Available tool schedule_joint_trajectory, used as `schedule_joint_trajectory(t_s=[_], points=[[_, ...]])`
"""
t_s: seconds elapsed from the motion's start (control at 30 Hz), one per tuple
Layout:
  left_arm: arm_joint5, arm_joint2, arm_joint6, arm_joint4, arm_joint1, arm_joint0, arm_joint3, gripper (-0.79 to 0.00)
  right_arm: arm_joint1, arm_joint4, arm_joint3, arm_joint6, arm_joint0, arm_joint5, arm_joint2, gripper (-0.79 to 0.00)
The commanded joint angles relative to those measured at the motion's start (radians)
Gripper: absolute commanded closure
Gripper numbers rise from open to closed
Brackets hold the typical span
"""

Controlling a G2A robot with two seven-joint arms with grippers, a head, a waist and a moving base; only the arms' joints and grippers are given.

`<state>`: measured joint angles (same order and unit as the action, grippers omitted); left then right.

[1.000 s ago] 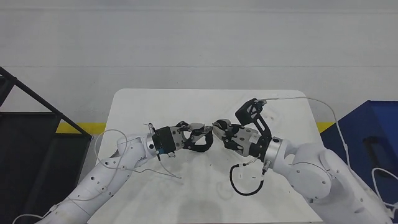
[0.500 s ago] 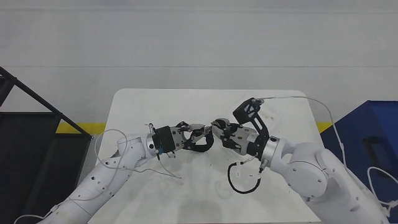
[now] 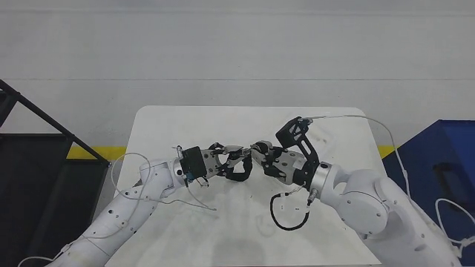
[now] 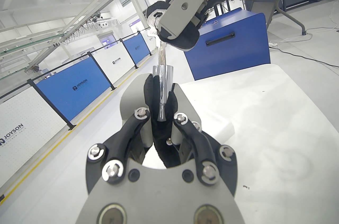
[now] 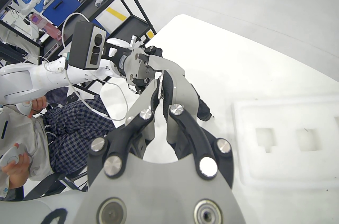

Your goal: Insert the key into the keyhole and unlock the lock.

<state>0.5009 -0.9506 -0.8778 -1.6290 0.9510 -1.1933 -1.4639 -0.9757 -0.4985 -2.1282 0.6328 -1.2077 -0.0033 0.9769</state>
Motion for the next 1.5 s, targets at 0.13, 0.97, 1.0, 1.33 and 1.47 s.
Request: schedule_joint_trajectory(t_s=[0.13, 0.97, 1.0, 1.33, 1.47], points=[[0.001, -0.005, 0.001, -0.014, 0.002, -0.003, -0.001, 0.000, -0.008, -0.011, 0.010, 0.023, 0.013, 0.008, -0.010, 0.000], [0.306, -0.100, 0.050, -0.018, -0.027, 0.004, -0.013, 0.000, 0.025, -0.081, 0.041, 0.230, 0.042, -0.514, 0.136, -0.785], [0.323, -0.103, 0.059, -0.019, -0.029, 0.004, -0.017, 0.000, 0.026, -0.079, 0.044, 0.231, 0.042, -0.531, 0.144, -0.785], [0.511, -0.130, 0.212, 0.015, -0.045, 0.015, -0.079, 0.000, 0.036, -0.101, 0.041, 0.264, 0.059, -0.709, 0.126, -0.785], [0.511, -0.133, 0.260, 0.046, -0.048, 0.013, -0.096, 0.000, 0.035, -0.093, 0.051, 0.259, 0.067, -0.707, 0.120, -0.785]])
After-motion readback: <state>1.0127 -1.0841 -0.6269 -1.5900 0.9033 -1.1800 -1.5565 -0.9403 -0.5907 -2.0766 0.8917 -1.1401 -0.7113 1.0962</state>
